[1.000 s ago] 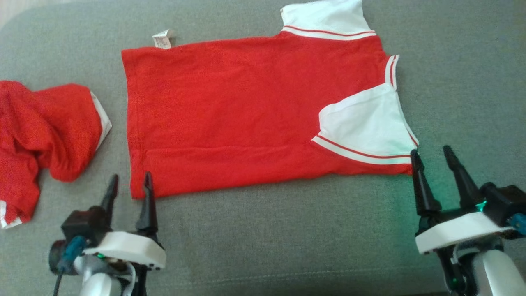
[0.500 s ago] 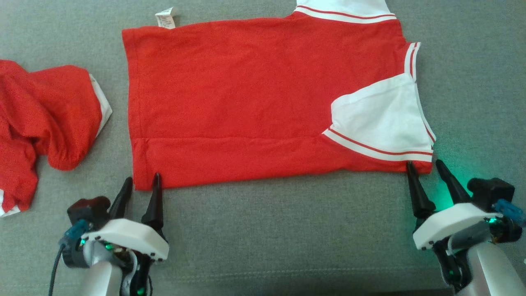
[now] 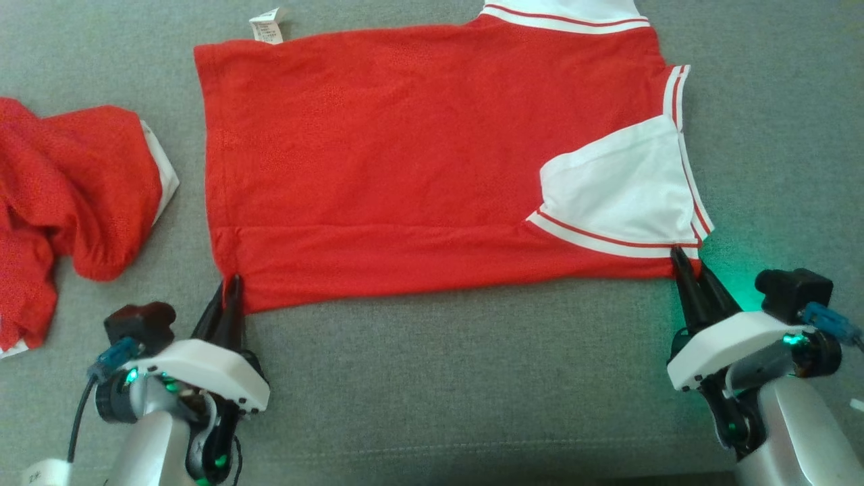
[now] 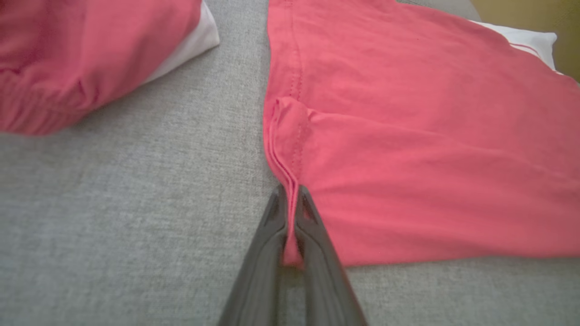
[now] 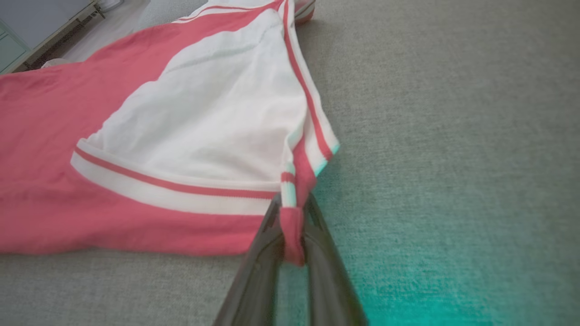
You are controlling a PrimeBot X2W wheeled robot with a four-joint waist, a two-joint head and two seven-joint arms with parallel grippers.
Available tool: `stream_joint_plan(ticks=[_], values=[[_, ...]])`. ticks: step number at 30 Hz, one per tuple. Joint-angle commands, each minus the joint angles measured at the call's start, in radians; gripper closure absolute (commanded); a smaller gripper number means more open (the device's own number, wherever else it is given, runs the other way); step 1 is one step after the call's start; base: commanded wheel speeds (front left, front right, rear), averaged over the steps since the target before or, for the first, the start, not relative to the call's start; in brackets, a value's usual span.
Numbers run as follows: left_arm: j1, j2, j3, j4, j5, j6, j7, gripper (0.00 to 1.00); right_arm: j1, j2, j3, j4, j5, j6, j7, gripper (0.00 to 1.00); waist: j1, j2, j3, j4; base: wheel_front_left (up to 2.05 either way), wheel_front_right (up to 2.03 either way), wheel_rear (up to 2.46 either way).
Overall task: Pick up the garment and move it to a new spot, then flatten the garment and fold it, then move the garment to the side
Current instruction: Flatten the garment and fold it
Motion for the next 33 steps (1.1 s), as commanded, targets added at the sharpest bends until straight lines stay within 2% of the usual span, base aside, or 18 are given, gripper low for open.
stream_joint_plan(ticks=[1, 17, 22, 23, 24, 25, 27, 33], values=[[0.013, 0.011, 0.015, -0.007, -0.001, 0.01, 0.012, 1.0, 0.013, -0.007, 0.017, -0.012, 0.006, -0.001, 0.01, 1.0, 0.0, 0.0, -0.005, 0.0, 0.0, 0.0, 0.0], [0.128, 0.059, 0.027, -0.108, -0.011, 0.047, 0.07, 1.0, 0.215, 0.03, -0.051, -0.181, 0.024, -0.001, 0.092, 1.0, 0.0, 0.0, -0.098, -0.007, 0.0, 0.0, 0.0], [0.156, 0.068, 0.021, -0.122, -0.015, 0.063, 0.121, 1.0, 0.267, 0.052, -0.063, -0.21, 0.025, -0.001, 0.118, 1.0, 0.0, 0.0, -0.112, -0.013, 0.0, 0.0, 0.0], [0.159, 0.069, 0.016, -0.123, -0.014, 0.065, 0.131, 0.8, 0.27, 0.056, -0.064, -0.213, 0.025, -0.001, 0.119, 0.64, 0.0, 0.0, -0.114, -0.014, 0.0, 0.0, 0.0], [0.162, 0.068, 0.016, -0.125, -0.013, 0.07, 0.135, 0.02, 0.272, 0.058, -0.065, -0.215, 0.025, -0.001, 0.12, 0.12, 0.0, 0.0, -0.116, -0.015, 0.0, 0.0, 0.0], [0.164, 0.068, 0.014, -0.127, -0.012, 0.075, 0.139, 0.0, 0.274, 0.061, -0.064, -0.215, 0.025, -0.001, 0.123, 0.0, 0.0, 0.0, -0.118, -0.016, 0.0, 0.0, 0.0], [0.169, 0.065, 0.015, -0.134, -0.011, 0.084, 0.136, 0.0, 0.274, 0.064, -0.057, -0.228, 0.021, -0.001, 0.113, 0.0, 0.0, 0.0, -0.124, -0.019, 0.0, 0.0, 0.0], [0.159, 0.063, 0.042, -0.226, 0.044, 0.153, 0.005, 0.0, 0.244, 0.06, -0.071, -0.329, -0.013, -0.001, 0.028, 0.0, 0.0, 0.0, -0.145, -0.024, 0.0, 0.0, 0.0]])
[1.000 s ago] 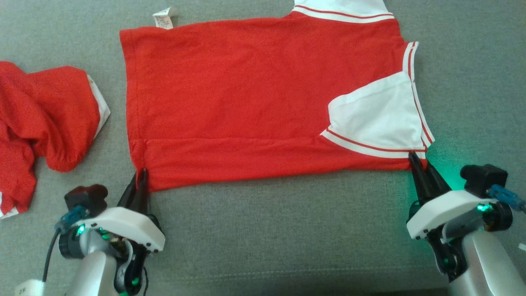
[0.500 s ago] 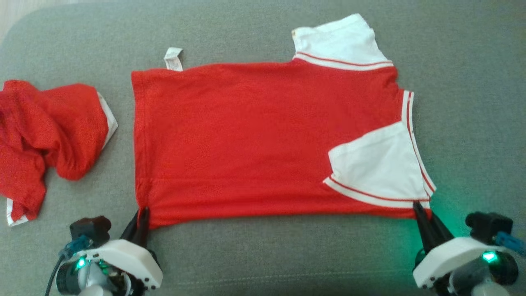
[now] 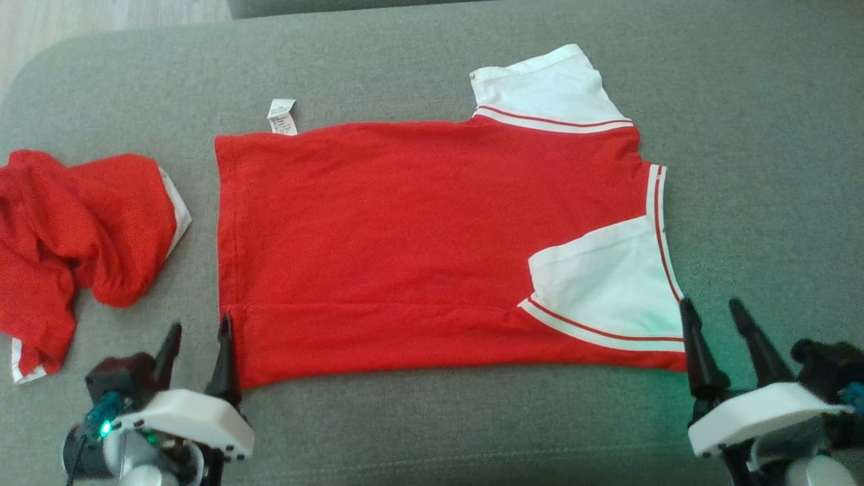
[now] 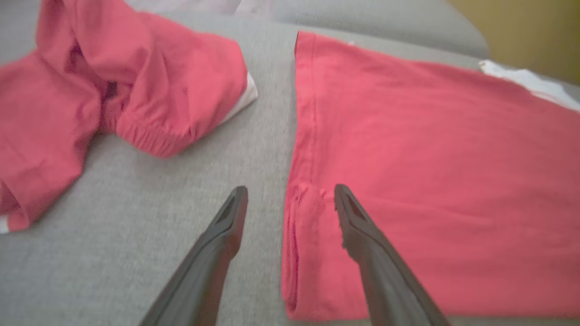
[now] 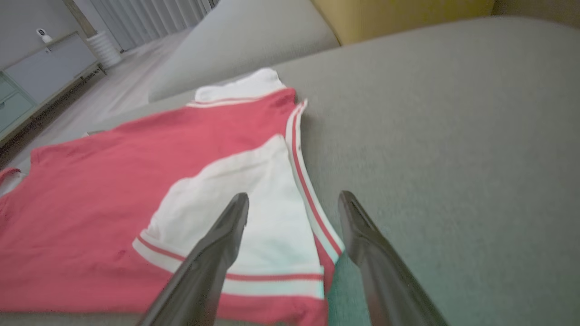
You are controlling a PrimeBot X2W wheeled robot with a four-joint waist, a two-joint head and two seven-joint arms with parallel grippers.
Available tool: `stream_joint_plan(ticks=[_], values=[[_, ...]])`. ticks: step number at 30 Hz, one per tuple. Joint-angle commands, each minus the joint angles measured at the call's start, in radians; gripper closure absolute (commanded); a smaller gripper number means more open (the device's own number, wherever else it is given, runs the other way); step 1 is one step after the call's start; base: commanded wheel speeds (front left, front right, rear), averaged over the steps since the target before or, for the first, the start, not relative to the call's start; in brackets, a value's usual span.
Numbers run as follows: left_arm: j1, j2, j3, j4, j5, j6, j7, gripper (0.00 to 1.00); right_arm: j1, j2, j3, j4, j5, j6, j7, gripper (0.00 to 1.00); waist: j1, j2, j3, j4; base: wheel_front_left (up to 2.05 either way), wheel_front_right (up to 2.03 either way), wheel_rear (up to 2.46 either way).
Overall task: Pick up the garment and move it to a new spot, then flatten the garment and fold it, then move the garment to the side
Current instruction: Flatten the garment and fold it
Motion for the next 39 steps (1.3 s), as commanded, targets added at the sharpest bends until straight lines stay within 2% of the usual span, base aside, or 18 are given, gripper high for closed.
stream_joint_plan(ticks=[1, 5, 10, 18, 25, 31, 39], values=[[-0.034, 0.017, 0.039, -0.052, 0.013, 0.008, -0.025, 0.0, -0.039, -0.013, 0.021, -0.054, -0.011, -0.001, -0.018, 0.0, 0.0, 0.0, -0.006, 0.0, 0.0, 0.0, 0.0], [-0.051, 0.024, 0.044, -0.135, 0.037, 0.025, -0.065, 0.0, -0.088, -0.032, 0.03, -0.149, -0.041, -0.001, -0.041, 0.0, 0.0, 0.0, -0.02, -0.009, 0.0, 0.0, 0.0], [-0.063, 0.034, 0.039, -0.229, 0.067, 0.051, -0.059, 0.0, -0.151, -0.052, 0.036, -0.226, -0.058, -0.001, -0.03, 0.0, 0.0, 0.0, -0.032, -0.015, 0.0, 0.0, 0.0], [-0.073, 0.041, 0.02, -0.265, 0.079, 0.058, -0.036, 0.0, -0.161, -0.051, 0.029, -0.227, -0.054, -0.001, -0.009, 0.0, 0.0, 0.0, -0.034, -0.002, 0.0, 0.0, 0.0], [-0.148, 0.048, -0.003, -0.243, 0.084, 0.037, -0.027, 0.0, -0.166, -0.044, 0.022, -0.225, -0.054, -0.001, -0.005, 0.0, 0.0, 0.0, -0.002, -0.001, 0.0, 0.0, 0.0], [-0.294, 0.046, -0.013, -0.157, 0.05, -0.013, -0.009, 0.0, -0.182, -0.037, 0.029, -0.227, -0.05, -0.001, -0.007, 0.0, 0.0, 0.0, 0.062, -0.01, 0.0, 0.0, 0.0], [-0.592, 0.057, 0.015, 0.185, -0.038, -0.095, 0.057, 0.0, -0.222, -0.023, 0.064, -0.212, -0.045, -0.001, -0.027, 0.0, 0.0, 0.0, 0.182, -0.056, 0.0, 0.0, 0.0]])
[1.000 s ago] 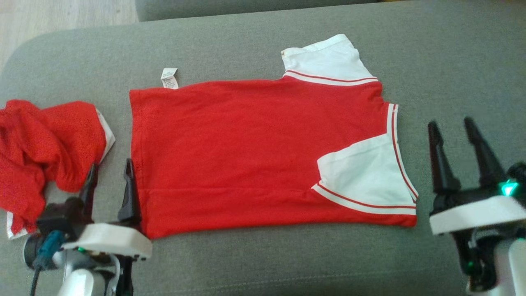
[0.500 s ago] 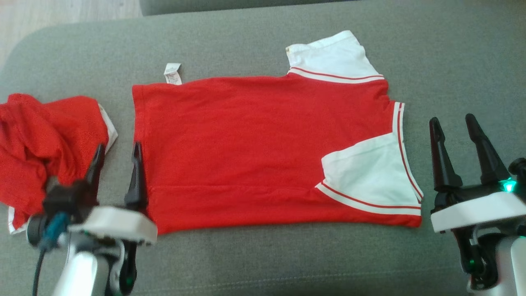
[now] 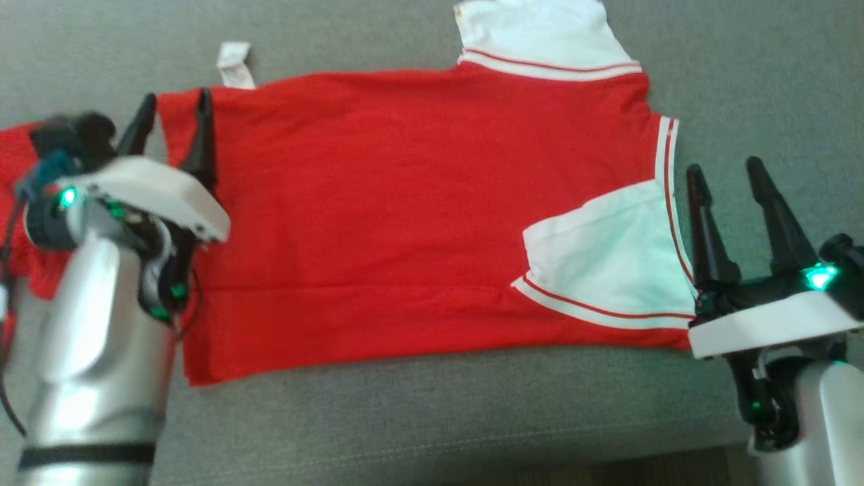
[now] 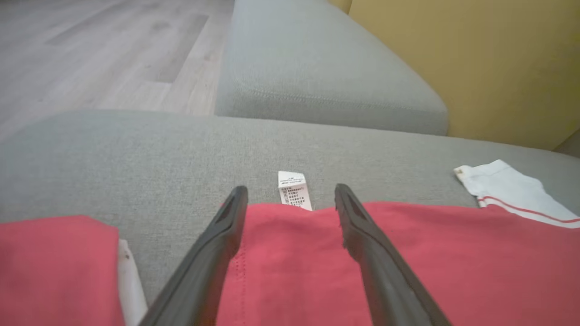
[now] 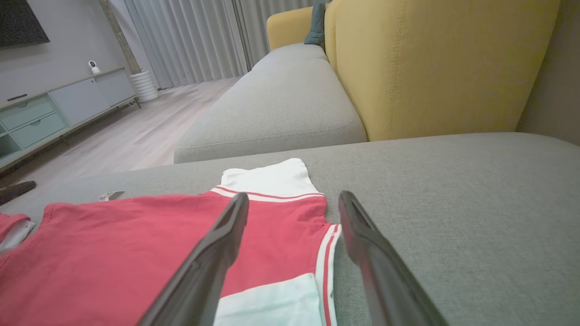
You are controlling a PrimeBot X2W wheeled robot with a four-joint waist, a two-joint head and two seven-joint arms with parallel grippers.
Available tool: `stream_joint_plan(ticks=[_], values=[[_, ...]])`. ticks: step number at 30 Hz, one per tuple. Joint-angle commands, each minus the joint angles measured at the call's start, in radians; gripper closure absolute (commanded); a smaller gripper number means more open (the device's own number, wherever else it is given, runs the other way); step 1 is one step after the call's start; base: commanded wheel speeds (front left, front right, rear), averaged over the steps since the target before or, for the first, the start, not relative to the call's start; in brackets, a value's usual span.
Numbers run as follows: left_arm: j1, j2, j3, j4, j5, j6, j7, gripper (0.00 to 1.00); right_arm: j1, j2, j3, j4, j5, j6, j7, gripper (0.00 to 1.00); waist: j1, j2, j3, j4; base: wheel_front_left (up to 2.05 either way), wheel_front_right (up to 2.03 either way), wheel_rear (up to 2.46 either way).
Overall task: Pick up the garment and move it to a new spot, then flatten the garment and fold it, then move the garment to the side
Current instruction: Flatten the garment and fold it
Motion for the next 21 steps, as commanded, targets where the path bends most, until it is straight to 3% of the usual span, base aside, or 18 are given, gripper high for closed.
stream_joint_plan(ticks=[1, 2, 7, 16, 18, 21], values=[[-0.048, 0.038, 0.045, 0.002, -0.005, -0.006, 0.003, 0.0, -0.022, 0.003, 0.027, -0.026, 0.004, -0.001, -0.013, 0.0, -0.0001, 0.0, 0.038, -0.027, 0.0, 0.0, 0.0], [-0.104, 0.046, 0.054, 0.09, -0.017, -0.016, 0.013, 0.0, -0.03, 0.005, 0.036, -0.016, 0.008, -0.001, -0.021, 0.0, -0.0001, 0.0, 0.055, -0.037, 0.0, 0.0, 0.0], [-0.196, 0.063, 0.068, 0.271, -0.039, -0.024, 0.046, 0.0, -0.038, 0.01, 0.047, 0.015, 0.015, -0.001, -0.038, 0.0, -0.0001, 0.0, 0.073, -0.05, 0.0, 0.0, 0.0], [-0.274, 0.069, 0.075, 0.433, -0.067, -0.042, 0.059, 0.0, -0.053, 0.013, 0.059, 0.044, 0.03, -0.001, -0.048, 0.0, -0.0001, 0.0, 0.079, -0.054, 0.0, 0.0, 0.0], [-0.288, 0.07, 0.075, 0.452, -0.07, -0.048, 0.049, 0.15, -0.057, 0.012, 0.062, 0.049, 0.032, -0.001, -0.048, 0.0, -0.0001, 0.0, 0.08, -0.055, 0.0, 0.0, 0.0], [-0.305, 0.071, 0.074, 0.477, -0.073, -0.054, 0.036, 0.79, -0.057, 0.009, 0.059, 0.058, 0.035, -0.001, -0.046, 0.0, -0.0001, 0.0, 0.081, -0.057, 0.0, 0.0, 0.0]])
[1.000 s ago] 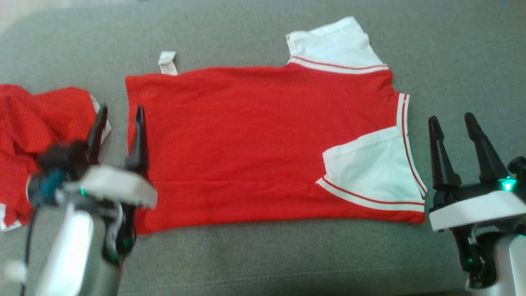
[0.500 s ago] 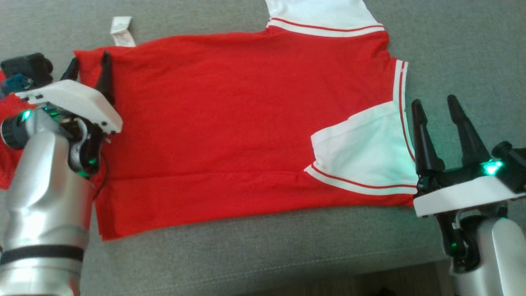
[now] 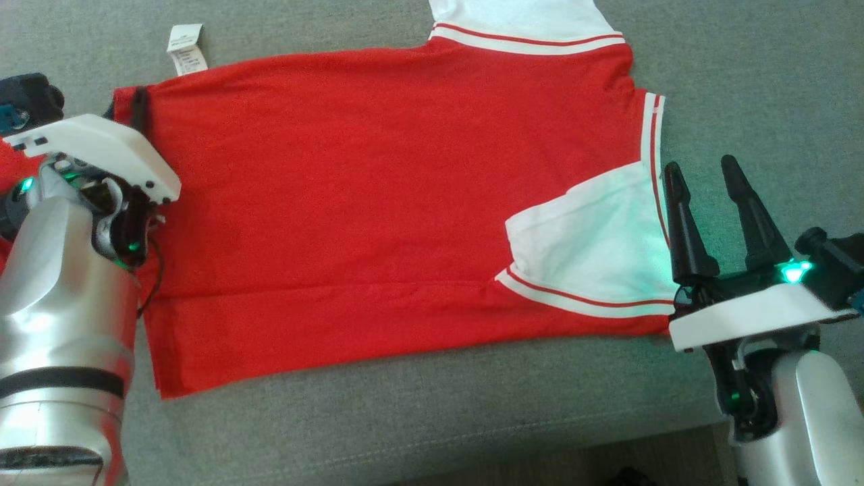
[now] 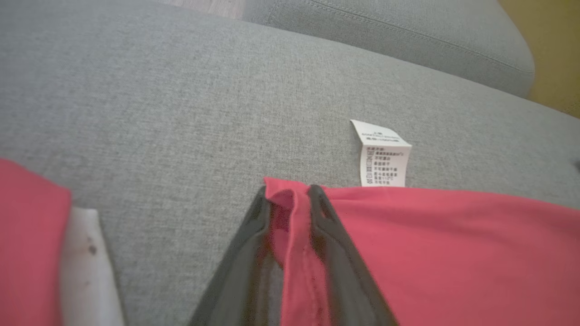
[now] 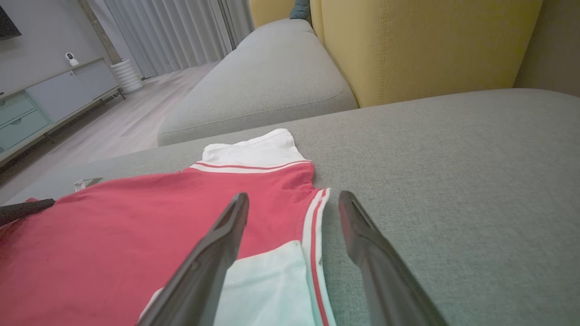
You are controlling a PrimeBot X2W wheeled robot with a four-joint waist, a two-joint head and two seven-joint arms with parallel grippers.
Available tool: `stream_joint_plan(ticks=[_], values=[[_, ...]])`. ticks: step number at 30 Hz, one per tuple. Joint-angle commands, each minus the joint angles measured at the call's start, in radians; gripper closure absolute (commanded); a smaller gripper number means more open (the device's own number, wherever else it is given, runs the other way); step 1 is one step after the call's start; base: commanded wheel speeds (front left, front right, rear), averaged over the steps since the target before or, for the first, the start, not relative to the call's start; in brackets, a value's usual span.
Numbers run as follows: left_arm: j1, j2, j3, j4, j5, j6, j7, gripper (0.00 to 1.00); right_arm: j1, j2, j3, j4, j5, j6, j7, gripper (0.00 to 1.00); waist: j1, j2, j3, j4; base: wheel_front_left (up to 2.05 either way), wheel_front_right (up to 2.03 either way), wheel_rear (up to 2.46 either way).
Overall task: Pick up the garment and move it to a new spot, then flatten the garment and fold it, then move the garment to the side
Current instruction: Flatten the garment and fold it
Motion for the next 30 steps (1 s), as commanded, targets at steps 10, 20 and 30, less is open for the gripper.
stream_joint_plan(ticks=[10, 20, 30], values=[[-0.071, 0.042, 0.005, 0.02, 0.002, -0.023, -0.083, 1.0, -0.055, -0.066, -0.03, 0.063, 0.022, -0.001, 0.013, 0.0, -0.0001, 0.0, -0.003, 0.017, 0.0, 0.0, 0.0], [-0.129, -0.008, -0.034, -0.02, 0.015, -0.034, -0.133, 1.0, -0.332, -0.197, -0.011, 0.252, 0.105, -0.001, 0.069, 0.0, -0.0001, 0.0, 0.053, 0.098, 0.0, 0.0, 0.0], [-0.195, -0.103, -0.096, -0.07, 0.021, -0.054, -0.169, 1.0, -0.684, -0.284, 0.095, 0.513, 0.177, -0.001, 0.162, 0.0, -0.0001, 0.0, 0.156, 0.228, 0.0, 0.0, 0.0]])
